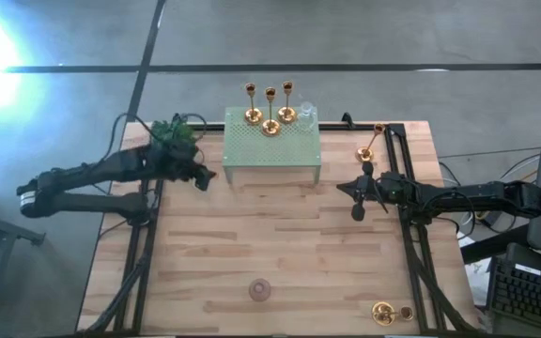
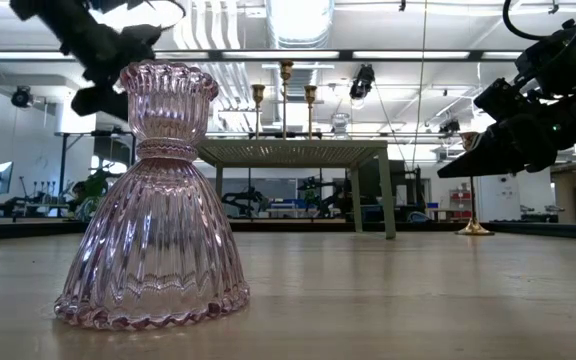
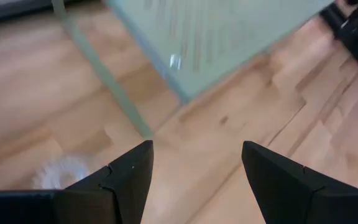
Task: Pick & Place candle stick holders
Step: Put the transparent glass candle holder on the shelf
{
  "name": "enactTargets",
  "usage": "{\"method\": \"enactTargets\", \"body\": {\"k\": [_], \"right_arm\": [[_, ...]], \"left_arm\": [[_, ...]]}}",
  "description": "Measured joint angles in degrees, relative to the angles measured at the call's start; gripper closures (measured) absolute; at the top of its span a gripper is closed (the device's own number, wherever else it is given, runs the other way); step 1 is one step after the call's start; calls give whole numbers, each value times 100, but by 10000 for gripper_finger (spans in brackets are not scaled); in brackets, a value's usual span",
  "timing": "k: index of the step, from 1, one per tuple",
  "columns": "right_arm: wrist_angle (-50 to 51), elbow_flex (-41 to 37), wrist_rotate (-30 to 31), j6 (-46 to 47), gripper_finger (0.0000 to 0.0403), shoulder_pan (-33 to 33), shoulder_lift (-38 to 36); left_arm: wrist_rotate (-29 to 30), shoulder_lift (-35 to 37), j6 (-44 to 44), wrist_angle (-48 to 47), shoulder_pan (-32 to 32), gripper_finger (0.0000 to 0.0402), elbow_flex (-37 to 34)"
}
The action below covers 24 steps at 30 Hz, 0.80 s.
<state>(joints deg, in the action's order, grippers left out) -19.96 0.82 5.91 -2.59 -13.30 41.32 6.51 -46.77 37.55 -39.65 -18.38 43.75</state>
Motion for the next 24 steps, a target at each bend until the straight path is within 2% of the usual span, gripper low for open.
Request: {"method": "enactTargets", "body": {"k": [4, 7, 13, 19, 22, 24], "right_arm": [[0, 0, 0, 0, 394, 0, 0], [-1, 0, 0, 0, 394, 0, 0], [1, 0, 0, 0, 394, -1, 0], [0, 0, 0, 0, 394, -2, 0], [-1, 0, 0, 0, 394, 0, 0], [1, 0, 0, 0, 394, -2, 0]], "left_arm": [[40, 0, 455, -34, 346, 152, -356], [311, 10, 742, -55, 639, 152, -517], [1106, 20, 1466, -291, 1337, 152, -743], [2169, -97, 2918, -1269, 2327, 152, -756], [2815, -240, 3601, -1391, 2761, 152, -775], [3047, -367, 3938, -1383, 2943, 152, -838]]}}
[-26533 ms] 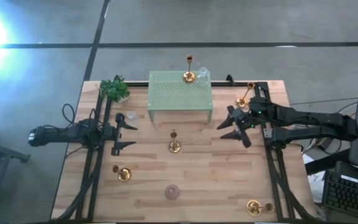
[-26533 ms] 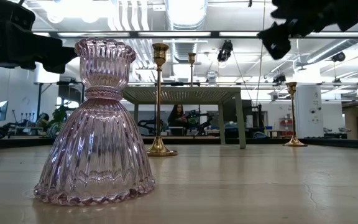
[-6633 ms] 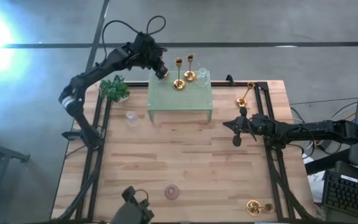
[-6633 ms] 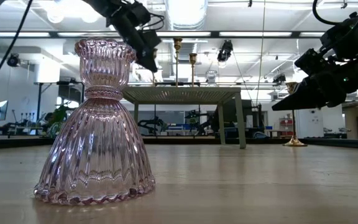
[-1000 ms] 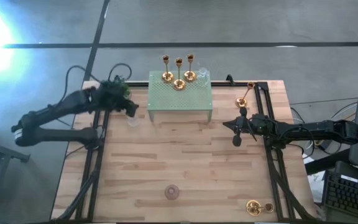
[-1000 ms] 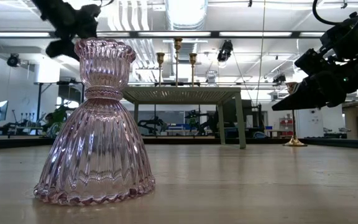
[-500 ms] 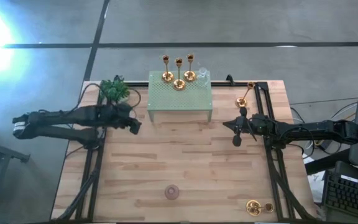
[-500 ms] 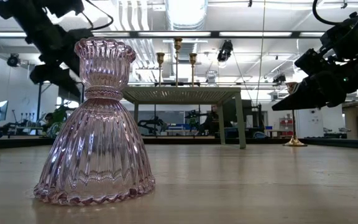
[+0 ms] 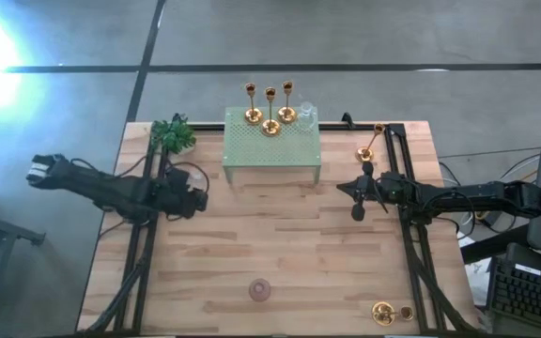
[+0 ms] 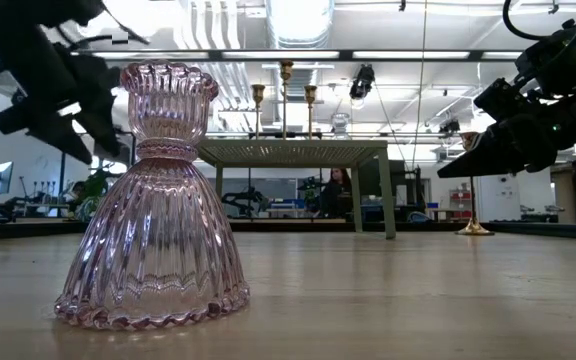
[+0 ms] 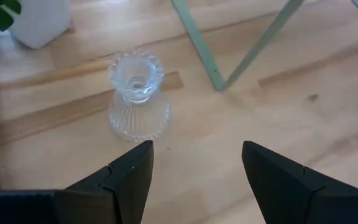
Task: Pick & Place candle stick holders
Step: Put the transparent glass candle holder on the shelf
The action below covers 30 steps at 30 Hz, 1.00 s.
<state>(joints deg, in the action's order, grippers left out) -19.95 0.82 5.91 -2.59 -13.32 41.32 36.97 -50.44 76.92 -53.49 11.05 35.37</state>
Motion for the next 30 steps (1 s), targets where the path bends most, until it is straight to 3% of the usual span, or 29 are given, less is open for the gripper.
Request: {"method": "enactTargets", "body": {"k": [6, 11, 15, 18, 30], "right_arm": [[-2, 0, 0, 0, 394, 2, 0], [0, 0, 0, 0, 394, 2, 0], [-1, 0, 0, 0, 394, 1, 0], [0, 0, 0, 0, 394, 2, 0], [-2, 0, 0, 0, 394, 1, 0]], "left_arm": [[-257, -465, 782, 159, 78, 151, -663], [-83, -705, 1192, 1549, 76, 151, -1445], [345, -825, 333, 3289, 80, 151, -1971], [521, -876, -374, 3971, 80, 151, -2208], [690, -887, -425, 4000, 80, 152, -2440]]}}
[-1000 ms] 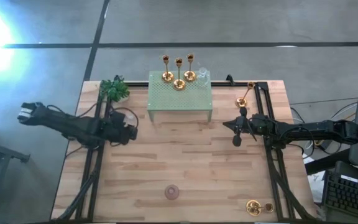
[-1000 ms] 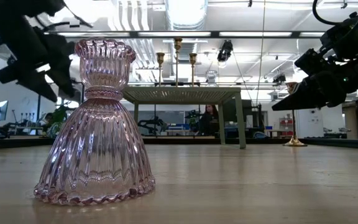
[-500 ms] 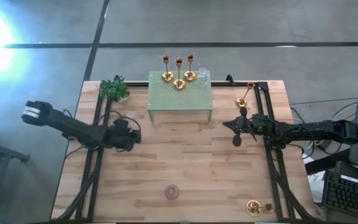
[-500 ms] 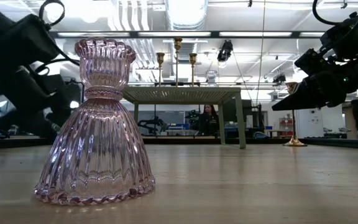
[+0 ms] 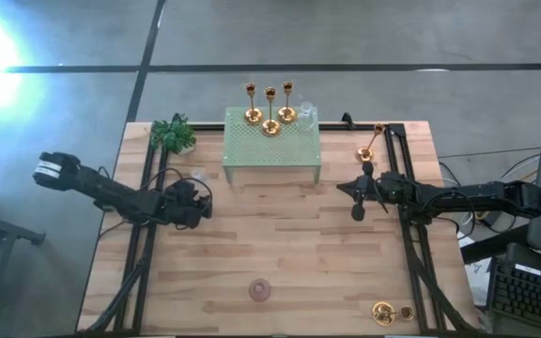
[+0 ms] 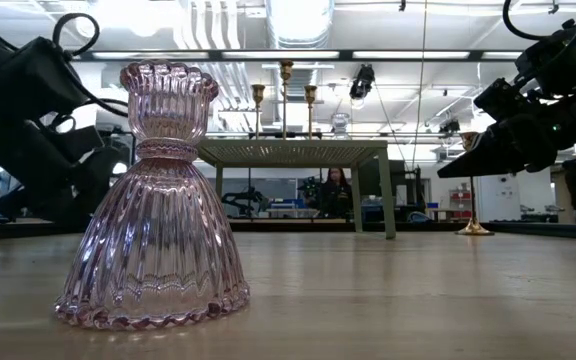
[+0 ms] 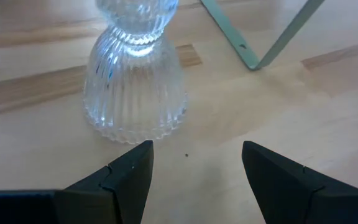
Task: Pick & Place candle stick holders
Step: Put the transparent glass candle holder on the shelf
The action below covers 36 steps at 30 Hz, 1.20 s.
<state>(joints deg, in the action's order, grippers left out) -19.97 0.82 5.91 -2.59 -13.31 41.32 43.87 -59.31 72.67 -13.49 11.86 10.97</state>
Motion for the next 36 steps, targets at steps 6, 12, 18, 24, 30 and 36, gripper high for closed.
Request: {"method": "enactTargets", "body": {"k": [6, 12, 18, 24, 30, 36], "right_arm": [[0, 0, 0, 0, 394, 0, 0], [0, 0, 0, 0, 394, 1, 0], [0, 0, 0, 0, 394, 1, 0], [0, 0, 0, 0, 394, -1, 0], [0, 0, 0, 0, 394, 0, 0], [2, 0, -2, 0, 394, 1, 0]], "left_arm": [[290, 5, 202, 21, -12, 152, 13], [1632, 7, -716, 259, -20, 152, 128], [1937, -13, -966, 253, -93, 152, 92], [2541, -175, -1008, 257, -168, 152, 89], [2263, -548, -879, 364, -289, 152, 54], [2530, -954, -812, 860, -311, 151, 10]]}}
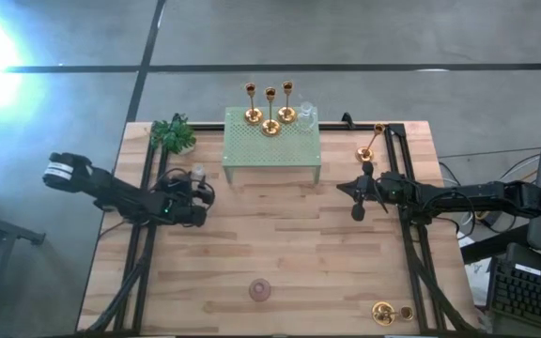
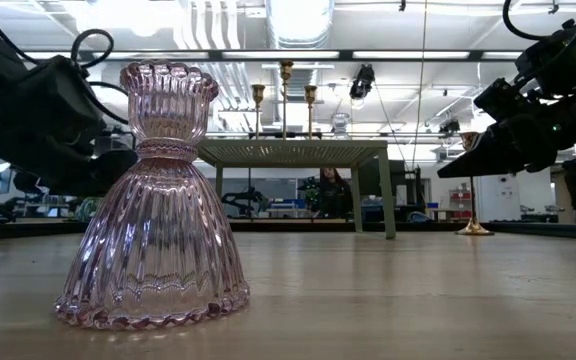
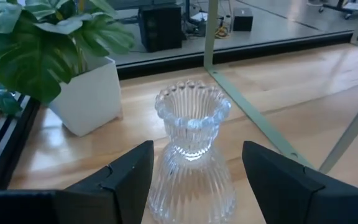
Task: Pick & Place candle stick holders
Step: Put the transparent glass candle holder on the shelf
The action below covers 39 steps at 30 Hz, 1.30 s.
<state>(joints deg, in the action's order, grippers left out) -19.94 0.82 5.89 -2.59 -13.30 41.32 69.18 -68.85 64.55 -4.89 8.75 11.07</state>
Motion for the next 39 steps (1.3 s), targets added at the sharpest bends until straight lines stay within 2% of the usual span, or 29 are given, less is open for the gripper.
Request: {"method": "enactTargets", "body": {"k": [11, 19, 22, 26, 30, 39], "right_arm": [[-2, 0, 2, 0, 394, -2, 2], [-2, 0, 2, 0, 394, -2, 0], [-2, 0, 2, 0, 394, -2, 0], [-2, 0, 2, 0, 394, -2, 2], [-2, 0, 2, 0, 394, -2, 2], [-1, 0, 2, 0, 394, 0, 1]], "left_arm": [[298, -679, -239, 859, -354, 151, -7], [178, -1072, -1233, 1972, -765, 151, 0], [79, -1180, -1340, 2129, -917, 156, 13], [82, -1242, -1076, 2125, -1008, 197, 11], [83, -1247, -920, 2138, -1009, 276, 4], [-143, -1081, -1095, 2131, -1002, 277, 4]]}}
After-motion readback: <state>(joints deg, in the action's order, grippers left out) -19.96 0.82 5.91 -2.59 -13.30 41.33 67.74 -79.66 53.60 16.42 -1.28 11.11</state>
